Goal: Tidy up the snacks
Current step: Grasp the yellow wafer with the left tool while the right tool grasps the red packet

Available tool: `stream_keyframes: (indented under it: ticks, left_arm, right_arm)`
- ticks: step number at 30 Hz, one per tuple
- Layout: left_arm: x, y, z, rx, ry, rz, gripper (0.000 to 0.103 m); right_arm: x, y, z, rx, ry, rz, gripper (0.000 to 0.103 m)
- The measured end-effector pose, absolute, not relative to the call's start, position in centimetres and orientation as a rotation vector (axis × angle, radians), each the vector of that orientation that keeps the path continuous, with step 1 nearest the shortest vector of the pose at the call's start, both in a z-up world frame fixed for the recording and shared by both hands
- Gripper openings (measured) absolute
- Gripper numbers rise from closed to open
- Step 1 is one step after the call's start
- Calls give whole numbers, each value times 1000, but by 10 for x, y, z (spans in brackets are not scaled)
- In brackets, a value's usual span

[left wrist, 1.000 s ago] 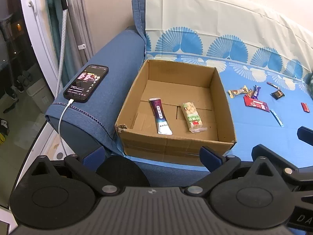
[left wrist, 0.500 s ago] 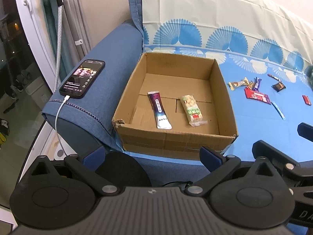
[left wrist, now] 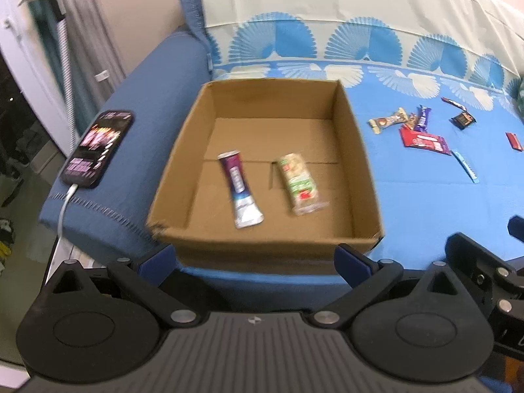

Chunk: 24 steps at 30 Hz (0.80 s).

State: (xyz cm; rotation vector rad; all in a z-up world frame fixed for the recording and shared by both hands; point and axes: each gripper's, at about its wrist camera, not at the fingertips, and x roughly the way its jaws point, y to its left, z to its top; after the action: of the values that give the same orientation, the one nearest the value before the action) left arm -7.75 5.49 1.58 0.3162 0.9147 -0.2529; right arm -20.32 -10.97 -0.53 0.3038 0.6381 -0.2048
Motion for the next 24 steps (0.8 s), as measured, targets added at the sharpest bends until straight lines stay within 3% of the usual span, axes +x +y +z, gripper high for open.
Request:
stream_keyframes:
  ticks: [13, 24]
  left_arm:
    - [0, -113, -4, 449, 934, -422, 103]
    - [142, -276, -97, 628, 994, -502, 103]
  right_arm:
    - [-176, -265, -53, 310, 678, -409, 102]
    - [-43, -388, -146, 39, 880, -120, 102]
